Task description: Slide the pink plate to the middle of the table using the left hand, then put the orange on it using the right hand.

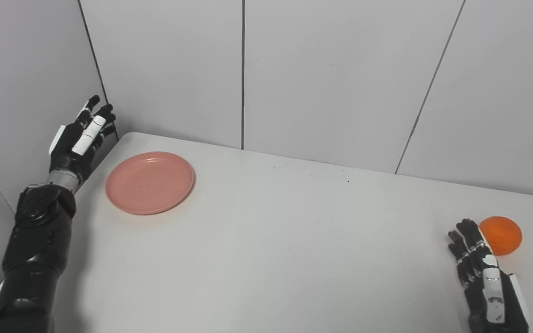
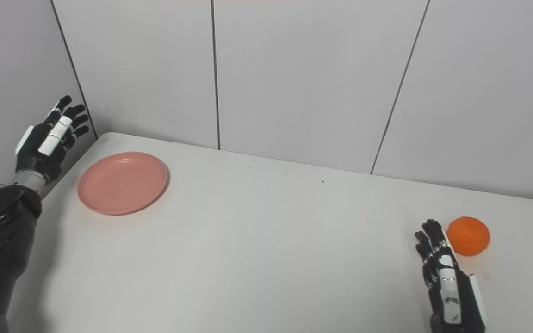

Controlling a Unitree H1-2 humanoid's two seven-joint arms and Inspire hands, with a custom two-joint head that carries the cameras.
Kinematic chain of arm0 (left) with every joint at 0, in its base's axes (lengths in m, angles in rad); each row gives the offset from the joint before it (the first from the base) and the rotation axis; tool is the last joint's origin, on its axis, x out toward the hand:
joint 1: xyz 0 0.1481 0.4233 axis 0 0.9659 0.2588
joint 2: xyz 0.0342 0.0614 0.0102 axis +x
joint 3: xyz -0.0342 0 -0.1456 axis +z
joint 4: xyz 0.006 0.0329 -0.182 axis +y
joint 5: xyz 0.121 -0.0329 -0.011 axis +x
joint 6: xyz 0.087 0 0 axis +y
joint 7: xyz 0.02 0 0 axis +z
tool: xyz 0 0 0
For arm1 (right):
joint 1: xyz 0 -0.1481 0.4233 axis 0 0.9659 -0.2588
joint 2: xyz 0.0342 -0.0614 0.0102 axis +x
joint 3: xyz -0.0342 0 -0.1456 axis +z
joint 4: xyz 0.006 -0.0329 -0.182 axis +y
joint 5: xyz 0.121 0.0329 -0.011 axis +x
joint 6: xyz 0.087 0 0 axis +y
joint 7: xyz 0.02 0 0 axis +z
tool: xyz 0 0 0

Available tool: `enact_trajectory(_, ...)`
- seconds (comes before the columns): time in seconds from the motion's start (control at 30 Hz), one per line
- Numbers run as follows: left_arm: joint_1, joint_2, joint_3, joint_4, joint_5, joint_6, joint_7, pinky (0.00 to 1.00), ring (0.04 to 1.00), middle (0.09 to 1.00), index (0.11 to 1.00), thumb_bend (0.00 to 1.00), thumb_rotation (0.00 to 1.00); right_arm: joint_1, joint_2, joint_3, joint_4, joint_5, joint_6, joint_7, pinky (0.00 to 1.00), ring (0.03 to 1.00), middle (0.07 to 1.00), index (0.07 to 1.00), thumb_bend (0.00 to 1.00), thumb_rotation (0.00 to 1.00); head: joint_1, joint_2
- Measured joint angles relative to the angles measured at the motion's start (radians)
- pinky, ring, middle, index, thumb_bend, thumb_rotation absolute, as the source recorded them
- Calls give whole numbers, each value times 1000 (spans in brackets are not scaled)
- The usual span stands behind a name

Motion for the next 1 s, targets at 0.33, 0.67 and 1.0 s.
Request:
enact_trajectory(0.33, -13, -3, -13, 136, 13, -72, -11, 844, 863, 892, 961, 1000, 608, 0, 0, 0, 0, -4, 1, -2, 963, 935, 951, 924, 727, 921, -12, 3)
enact_trajectory(0.67, -40, -17, -21, 238, 19, -138, -16, 841, 867, 889, 959, 948, 595, 0, 0, 3, -1, -13, 2, -3, 955, 933, 953, 921, 746, 911, -18, 6)
enact_trajectory(1.0, -43, -17, 8, 262, -34, -126, -64, 940, 927, 938, 991, 877, 563, 3, 0, 5, -6, -16, 4, -2, 955, 935, 955, 920, 746, 905, -25, 14)
